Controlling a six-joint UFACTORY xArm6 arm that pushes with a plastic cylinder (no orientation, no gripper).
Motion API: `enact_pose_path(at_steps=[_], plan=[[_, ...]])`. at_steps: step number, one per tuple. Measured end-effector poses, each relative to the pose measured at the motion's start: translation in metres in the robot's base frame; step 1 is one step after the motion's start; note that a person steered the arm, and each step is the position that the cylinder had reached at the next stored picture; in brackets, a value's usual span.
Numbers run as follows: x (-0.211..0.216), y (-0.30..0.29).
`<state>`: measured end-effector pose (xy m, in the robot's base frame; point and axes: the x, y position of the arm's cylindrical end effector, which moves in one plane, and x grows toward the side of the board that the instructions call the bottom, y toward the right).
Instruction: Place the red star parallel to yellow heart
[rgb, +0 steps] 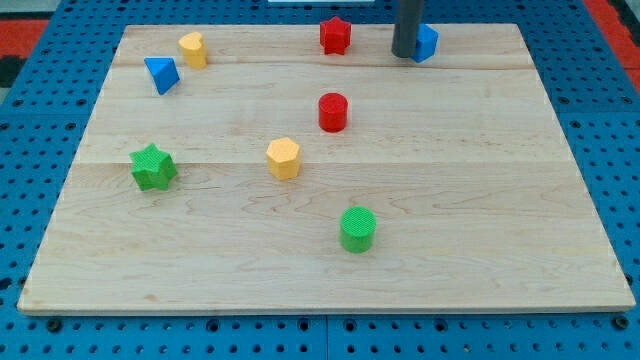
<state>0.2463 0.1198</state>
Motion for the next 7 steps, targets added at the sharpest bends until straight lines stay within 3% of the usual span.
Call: enact_pose_path(at_steps=[2, 3, 5, 7], plan=[[-0.029, -0.011], [-0.054, -0.059], [-0.042, -0.163], [-0.052, -0.108]])
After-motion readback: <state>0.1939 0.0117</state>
